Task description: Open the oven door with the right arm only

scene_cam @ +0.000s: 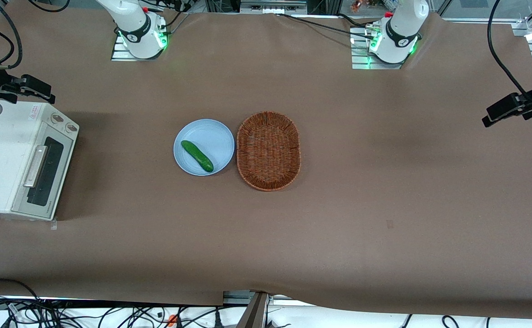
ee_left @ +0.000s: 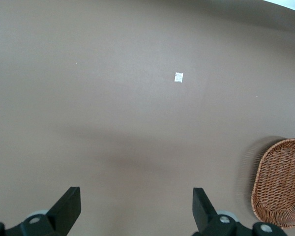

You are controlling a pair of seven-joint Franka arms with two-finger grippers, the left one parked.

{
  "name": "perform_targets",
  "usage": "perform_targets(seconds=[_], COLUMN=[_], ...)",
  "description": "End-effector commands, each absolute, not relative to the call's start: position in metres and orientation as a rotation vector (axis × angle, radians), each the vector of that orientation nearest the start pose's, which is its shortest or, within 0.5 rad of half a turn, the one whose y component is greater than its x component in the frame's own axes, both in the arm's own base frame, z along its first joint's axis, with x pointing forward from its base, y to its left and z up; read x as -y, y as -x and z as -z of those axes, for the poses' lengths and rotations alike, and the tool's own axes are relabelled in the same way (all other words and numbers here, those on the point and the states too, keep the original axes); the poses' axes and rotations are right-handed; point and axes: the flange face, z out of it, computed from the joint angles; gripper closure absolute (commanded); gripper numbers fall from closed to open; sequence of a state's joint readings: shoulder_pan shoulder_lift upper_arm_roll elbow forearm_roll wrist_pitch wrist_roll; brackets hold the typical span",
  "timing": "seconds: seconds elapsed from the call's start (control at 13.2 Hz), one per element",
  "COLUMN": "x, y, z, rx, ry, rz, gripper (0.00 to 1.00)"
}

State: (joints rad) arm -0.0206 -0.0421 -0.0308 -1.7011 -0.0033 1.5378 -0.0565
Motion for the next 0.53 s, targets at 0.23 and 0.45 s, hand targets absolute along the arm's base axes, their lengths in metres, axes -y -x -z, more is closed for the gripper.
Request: perform_targets(seconds=[0.23,0.45], x=[0.011,0.000], y=[-0.530,-0.533], z=[-0.591,-0.577], rx=[0.034,0.099], ry=[3.131,3.188], rz=[-0.192,-0.274], gripper=[0.00,0.00])
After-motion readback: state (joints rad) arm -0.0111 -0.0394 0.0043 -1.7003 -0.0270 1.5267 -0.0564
